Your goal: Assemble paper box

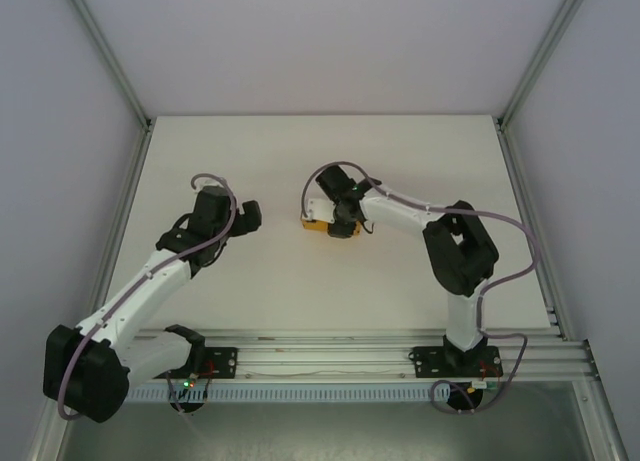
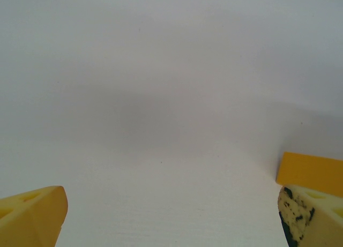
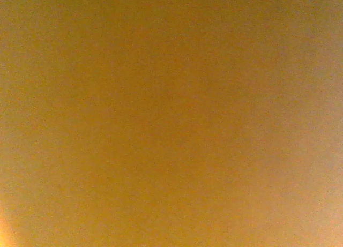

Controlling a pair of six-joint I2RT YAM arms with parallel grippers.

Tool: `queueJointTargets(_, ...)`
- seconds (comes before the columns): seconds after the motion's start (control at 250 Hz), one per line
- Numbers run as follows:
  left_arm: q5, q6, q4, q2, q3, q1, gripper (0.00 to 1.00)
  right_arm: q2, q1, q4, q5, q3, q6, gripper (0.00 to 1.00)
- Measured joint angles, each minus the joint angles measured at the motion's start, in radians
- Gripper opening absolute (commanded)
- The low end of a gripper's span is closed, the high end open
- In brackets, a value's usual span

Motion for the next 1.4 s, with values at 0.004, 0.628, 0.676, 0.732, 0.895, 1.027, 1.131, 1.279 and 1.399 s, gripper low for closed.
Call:
queueJointTargets(0.004,0.0,0.0,0.0,-0.001,0.0,0.0,1.0,0.0,0.0,0.003,0.003,-0.001,0.0,0.42)
queueJointTargets(0.628,-0.014,-0.023,0.008,-0.049,-0.016,0.0,1.0,-0.077,0.062,0.412,0.276,-0.281,-0.144,0.96)
queueJointTargets(0.676,-0.014,-0.023,0.01,-0.049,-0.016,0.0,1.0,-0.116,0.068,0.388,0.247,-0.296,-0.131,1.0)
queueJointTargets(0.732,-0.014,-0.022,0.012,-0.048,-0.016,0.0,1.0,-0.16,0.072,0.359,0.218,-0.305,-0.106,1.0)
queueJointTargets(0.895,-0.022,-0.018,0.031,-0.035,-0.014,0.0,1.0,-0.306,0.073,0.316,0.161,-0.33,-0.021,1.0)
queueJointTargets(1.027,-0.072,0.012,0.072,-0.009,-0.013,0.026,1.0,-0.455,0.041,0.333,0.128,-0.385,0.093,1.0)
queueJointTargets(1.131,-0.112,0.05,0.129,0.02,-0.014,0.092,1.0,-0.57,-0.081,0.378,0.097,-0.431,0.27,1.0)
queueJointTargets(1.279,-0.225,0.154,0.387,0.06,-0.117,0.18,1.0,-0.697,-0.381,0.534,0.085,-0.559,0.605,1.0)
queueJointTargets(1.399,-0.274,0.23,0.645,0.144,-0.279,0.243,1.0,-0.721,-0.565,0.704,0.061,-0.728,0.809,1.0)
